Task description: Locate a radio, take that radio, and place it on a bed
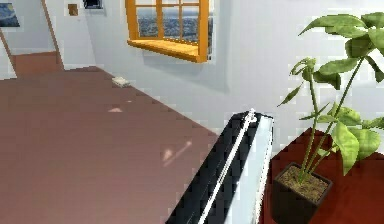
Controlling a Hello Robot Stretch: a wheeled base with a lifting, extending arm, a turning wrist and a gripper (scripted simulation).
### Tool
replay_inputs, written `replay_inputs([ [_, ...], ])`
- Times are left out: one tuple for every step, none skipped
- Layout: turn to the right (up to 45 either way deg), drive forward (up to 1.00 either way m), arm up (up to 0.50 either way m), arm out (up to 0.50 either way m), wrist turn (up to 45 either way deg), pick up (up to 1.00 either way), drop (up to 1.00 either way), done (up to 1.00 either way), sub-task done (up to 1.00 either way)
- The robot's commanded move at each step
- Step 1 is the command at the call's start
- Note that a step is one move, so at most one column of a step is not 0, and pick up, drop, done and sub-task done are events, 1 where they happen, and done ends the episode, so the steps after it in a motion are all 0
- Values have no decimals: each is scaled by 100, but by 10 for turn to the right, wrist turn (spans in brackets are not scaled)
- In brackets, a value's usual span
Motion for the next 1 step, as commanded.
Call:
replay_inputs([
  [-450, 0, 0, 0, 0, 0, 0, 0, 0],
])
